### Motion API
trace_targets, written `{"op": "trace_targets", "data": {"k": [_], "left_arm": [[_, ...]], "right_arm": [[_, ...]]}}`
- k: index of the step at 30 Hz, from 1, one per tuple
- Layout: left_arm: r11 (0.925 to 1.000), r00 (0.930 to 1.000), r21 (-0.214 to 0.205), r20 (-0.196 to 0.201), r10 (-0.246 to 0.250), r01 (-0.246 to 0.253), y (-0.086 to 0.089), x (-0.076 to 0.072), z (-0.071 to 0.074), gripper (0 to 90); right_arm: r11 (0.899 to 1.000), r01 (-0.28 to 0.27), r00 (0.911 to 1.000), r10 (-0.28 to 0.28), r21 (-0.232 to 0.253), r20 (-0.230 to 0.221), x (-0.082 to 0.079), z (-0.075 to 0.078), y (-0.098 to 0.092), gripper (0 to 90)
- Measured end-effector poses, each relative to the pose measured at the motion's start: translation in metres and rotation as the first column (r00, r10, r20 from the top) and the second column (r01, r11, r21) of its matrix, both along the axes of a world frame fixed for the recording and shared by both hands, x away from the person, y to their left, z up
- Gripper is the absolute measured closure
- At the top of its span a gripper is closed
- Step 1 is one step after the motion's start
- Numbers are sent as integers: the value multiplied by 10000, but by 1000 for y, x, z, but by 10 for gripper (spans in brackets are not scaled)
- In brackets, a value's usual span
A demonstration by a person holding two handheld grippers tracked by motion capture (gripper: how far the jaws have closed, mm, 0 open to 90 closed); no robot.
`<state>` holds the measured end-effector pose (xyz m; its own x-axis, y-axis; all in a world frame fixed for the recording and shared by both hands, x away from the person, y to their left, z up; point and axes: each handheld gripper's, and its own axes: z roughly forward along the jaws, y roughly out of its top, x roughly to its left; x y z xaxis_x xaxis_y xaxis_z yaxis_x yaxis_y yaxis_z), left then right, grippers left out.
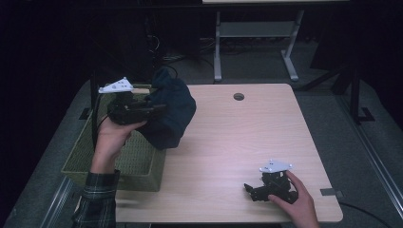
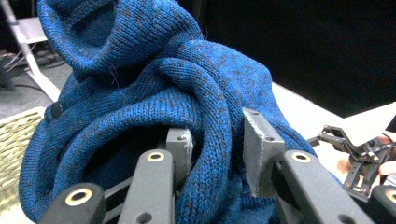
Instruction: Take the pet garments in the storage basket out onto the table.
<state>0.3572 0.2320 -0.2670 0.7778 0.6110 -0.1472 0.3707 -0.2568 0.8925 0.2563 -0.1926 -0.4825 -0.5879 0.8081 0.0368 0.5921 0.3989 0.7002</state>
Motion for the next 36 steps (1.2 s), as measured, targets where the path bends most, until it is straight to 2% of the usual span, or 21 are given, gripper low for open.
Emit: {"op": "trace_targets", "data": {"k": [8,16,17,26,36], "left_arm": [[9987,9986,30,41,-518,518,-28,4,0,665],[9935,9936,185,-74,-1124,1125,-62,7,-5,665],[9935,9936,185,-74,-1124,1125,-62,7,-5,665],[9856,9864,465,-320,-1609,1623,-95,12,-17,665],[9782,9802,730,-533,-1906,1942,-132,19,-35,665]], "right_arm": [[10000,2,10000,-2,-12,-6,0,0,0,0],[10000,8,10000,-8,-9,-15,0,0,0,0],[10000,8,10000,-8,-9,-15,0,0,0,0],[10000,9,10000,-9,-7,-12,0,0,0,0],[10000,1,10000,-1,-10,-11,0,0,0,0]]}}
